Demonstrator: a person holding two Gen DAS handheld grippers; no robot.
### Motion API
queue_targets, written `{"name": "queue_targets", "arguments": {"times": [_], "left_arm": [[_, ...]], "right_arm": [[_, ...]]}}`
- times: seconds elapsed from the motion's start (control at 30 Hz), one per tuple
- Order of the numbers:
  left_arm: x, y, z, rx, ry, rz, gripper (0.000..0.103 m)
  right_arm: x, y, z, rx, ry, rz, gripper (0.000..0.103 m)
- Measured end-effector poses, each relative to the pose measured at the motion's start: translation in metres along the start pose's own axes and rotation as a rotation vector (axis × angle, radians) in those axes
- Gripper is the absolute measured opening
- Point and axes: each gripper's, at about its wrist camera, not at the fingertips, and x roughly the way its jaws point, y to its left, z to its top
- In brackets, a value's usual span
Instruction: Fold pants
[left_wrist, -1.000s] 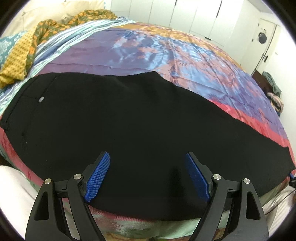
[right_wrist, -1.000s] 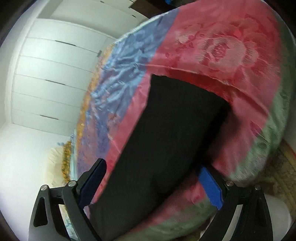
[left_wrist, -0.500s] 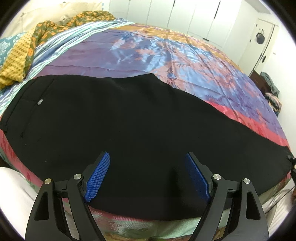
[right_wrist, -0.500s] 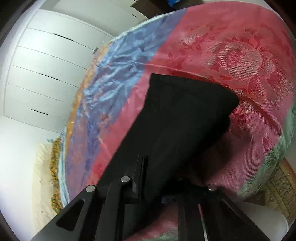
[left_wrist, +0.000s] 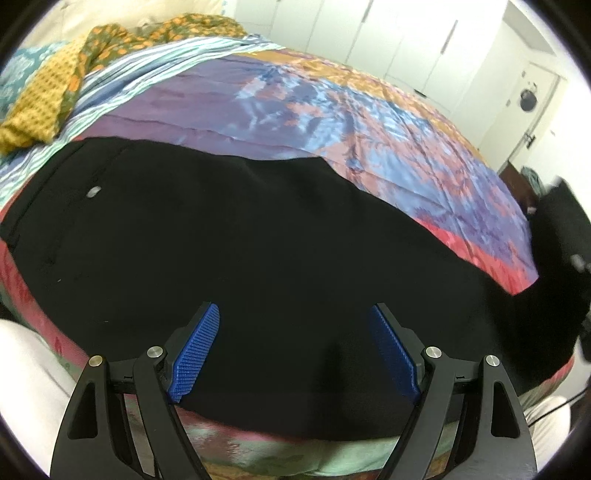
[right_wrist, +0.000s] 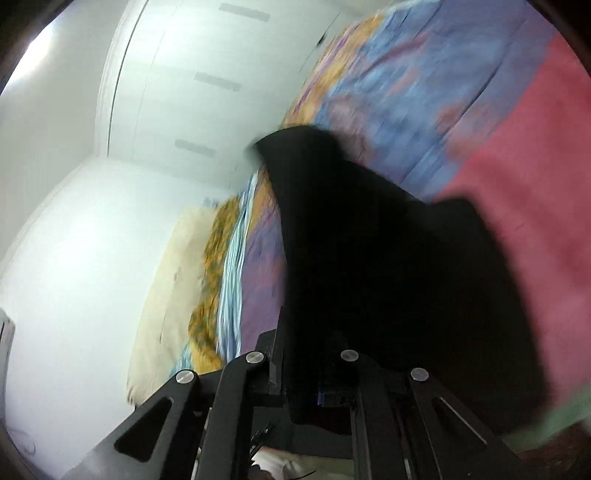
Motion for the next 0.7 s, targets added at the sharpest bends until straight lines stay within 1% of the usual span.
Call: {"name": "queue_targets", "arguments": {"times": [0.07, 0.1, 0.13, 0.17, 0.2, 0.23, 0.27, 0.3, 0.33, 0.37, 0.4, 0.43, 0.47, 0.5, 0.57, 0.6, 0.63, 0.67, 0.7], "left_arm": [[0.0, 0.009, 0.001, -0.033, 0.003, -0.002, 0.085], [0.0, 0.012, 0.002, -0.046, 0.005, -0.004, 0.085], [-0.001, 0.016, 0.002, -0.06, 0.005, -0.012, 0.085], [-0.002, 0.018, 0.003, -0.071, 0.003, -0.02, 0.085], [-0.004, 0.021, 0.003, -0.084, 0.0, -0.034, 0.085], [-0.005, 0.024, 0.003, -0.098, -0.001, -0.05, 0.085], [-0.006, 0.028, 0.003, -0.114, -0.003, -0.065, 0.085], [-0.007, 0.032, 0.003, -0.131, -0.006, -0.076, 0.085], [-0.008, 0.034, 0.003, -0.141, -0.008, -0.083, 0.085], [-0.008, 0.036, 0.003, -0.155, -0.01, -0.091, 0.085], [-0.009, 0.036, 0.004, -0.166, -0.012, -0.098, 0.085], [-0.01, 0.034, 0.005, -0.167, -0.013, -0.104, 0.085], [-0.012, 0.03, 0.006, -0.159, -0.018, -0.117, 0.083], [-0.016, 0.024, 0.008, -0.141, -0.024, -0.14, 0.083], [-0.022, 0.001, 0.01, -0.054, -0.032, -0.216, 0.079], [-0.023, -0.014, 0.011, 0.007, -0.021, -0.249, 0.076], [-0.021, -0.028, 0.011, 0.064, -0.001, -0.271, 0.068], [-0.017, -0.039, 0.01, 0.108, 0.022, -0.279, 0.062], [-0.012, -0.047, 0.009, 0.136, 0.043, -0.278, 0.059]], "right_arm": [[0.05, 0.012, -0.033, -0.026, 0.074, -0.004, 0.011], [0.063, 0.016, -0.045, -0.043, 0.104, -0.006, 0.014], [0.084, 0.022, -0.063, -0.082, 0.156, -0.017, 0.018], [0.108, 0.031, -0.083, -0.167, 0.229, -0.064, 0.023], [0.126, 0.04, -0.099, -0.265, 0.297, -0.117, 0.053], [0.141, 0.05, -0.118, -0.395, 0.361, -0.178, 0.08], [0.147, 0.063, -0.139, -0.567, 0.395, -0.244, 0.081], [0.142, 0.076, -0.155, -0.731, 0.381, -0.284, 0.081], [0.133, 0.086, -0.163, -0.846, 0.345, -0.306, 0.081], [0.12, 0.092, -0.168, -0.914, 0.31, -0.323, 0.083], [0.109, 0.096, -0.166, -0.956, 0.275, -0.337, 0.089], [0.088, 0.099, -0.163, -0.991, 0.227, -0.343, 0.096], [0.068, 0.098, -0.157, -1.005, 0.185, -0.343, 0.098], [0.056, 0.097, -0.151, -1.008, 0.161, -0.348, 0.099], [0.019, 0.089, -0.142, -0.993, 0.097, -0.384, 0.099], [0.007, 0.082, -0.135, -0.978, 0.074, -0.398, 0.099], [-0.003, 0.079, -0.133, -0.959, 0.049, -0.412, 0.099], [-0.018, 0.075, -0.138, -0.943, 0.03, -0.418, 0.099], [-0.027, 0.07, -0.138, -0.919, 0.008, -0.423, 0.099]]}}
